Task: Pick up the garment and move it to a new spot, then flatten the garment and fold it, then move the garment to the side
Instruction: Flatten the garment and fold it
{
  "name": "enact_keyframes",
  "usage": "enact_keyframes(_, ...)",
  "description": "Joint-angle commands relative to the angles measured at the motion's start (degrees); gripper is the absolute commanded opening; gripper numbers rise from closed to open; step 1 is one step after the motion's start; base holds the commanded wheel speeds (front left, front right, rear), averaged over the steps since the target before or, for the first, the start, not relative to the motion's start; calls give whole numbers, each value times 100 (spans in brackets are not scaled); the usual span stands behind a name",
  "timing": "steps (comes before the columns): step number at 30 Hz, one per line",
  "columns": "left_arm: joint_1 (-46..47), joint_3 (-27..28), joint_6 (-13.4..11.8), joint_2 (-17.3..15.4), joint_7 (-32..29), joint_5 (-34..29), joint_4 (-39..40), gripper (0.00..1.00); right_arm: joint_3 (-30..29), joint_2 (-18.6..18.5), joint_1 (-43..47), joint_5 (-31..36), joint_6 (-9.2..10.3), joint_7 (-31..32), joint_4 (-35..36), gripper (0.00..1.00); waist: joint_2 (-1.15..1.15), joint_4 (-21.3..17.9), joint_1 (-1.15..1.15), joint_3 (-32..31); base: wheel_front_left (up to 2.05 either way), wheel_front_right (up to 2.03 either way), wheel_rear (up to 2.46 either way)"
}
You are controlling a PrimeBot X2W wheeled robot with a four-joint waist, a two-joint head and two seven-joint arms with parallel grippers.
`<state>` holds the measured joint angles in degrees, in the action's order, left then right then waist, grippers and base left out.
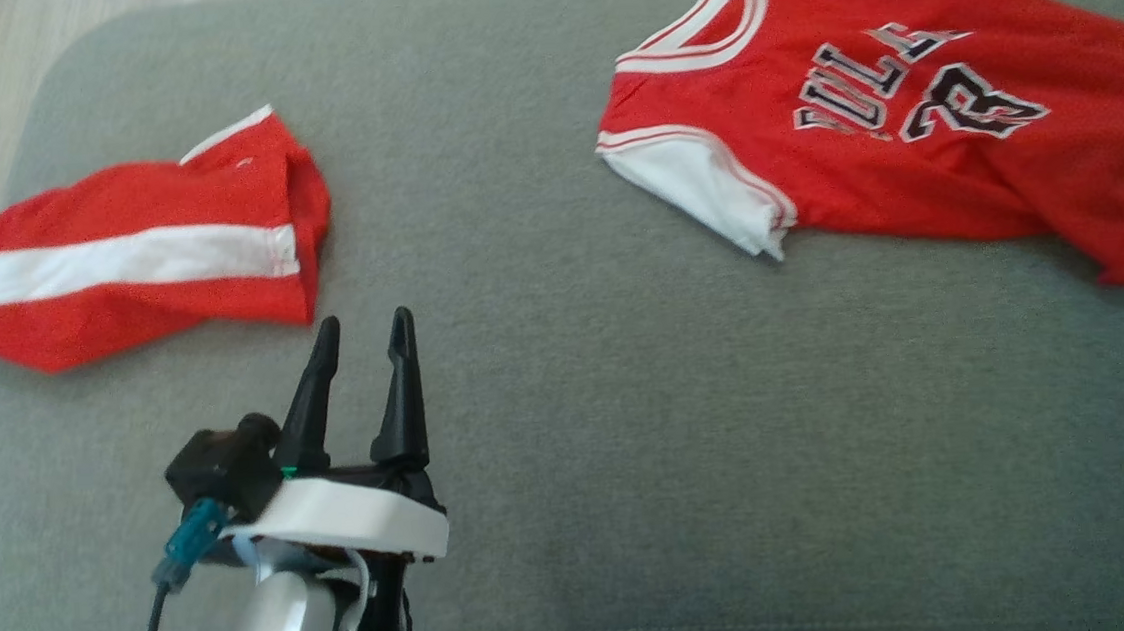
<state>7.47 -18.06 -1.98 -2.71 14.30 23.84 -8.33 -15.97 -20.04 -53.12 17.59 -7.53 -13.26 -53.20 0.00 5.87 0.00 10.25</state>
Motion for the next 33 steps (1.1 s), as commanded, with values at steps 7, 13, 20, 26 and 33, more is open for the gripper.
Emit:
enact_keyframes(7,-74,388,20,-17,70,-101,239,100,677,1096,1424,-1259,4,-171,1743,100,0,-659,0,-537,0,0,0)
enact_keyframes(13,-64,451,47,-17,70,-158,258,100,1192,1555,2826,-1796,4,-173,2939,100,0,-985,0,-511,0,0,0)
enact_keyframes(20,54,536,95,-17,70,-187,199,100,1627,1710,4026,-2162,4,-173,3816,100,0,-1330,0,-387,0,0,0)
enact_keyframes(26,186,560,152,-17,70,-234,78,100,1753,1715,4124,-2317,4,-122,4095,100,0,-1457,0,-297,0,0,0)
enact_keyframes(33,628,235,285,-17,70,-138,-625,100,1794,1716,4083,-2359,4,-73,4282,100,0,-1563,0,-39,0,0,0)
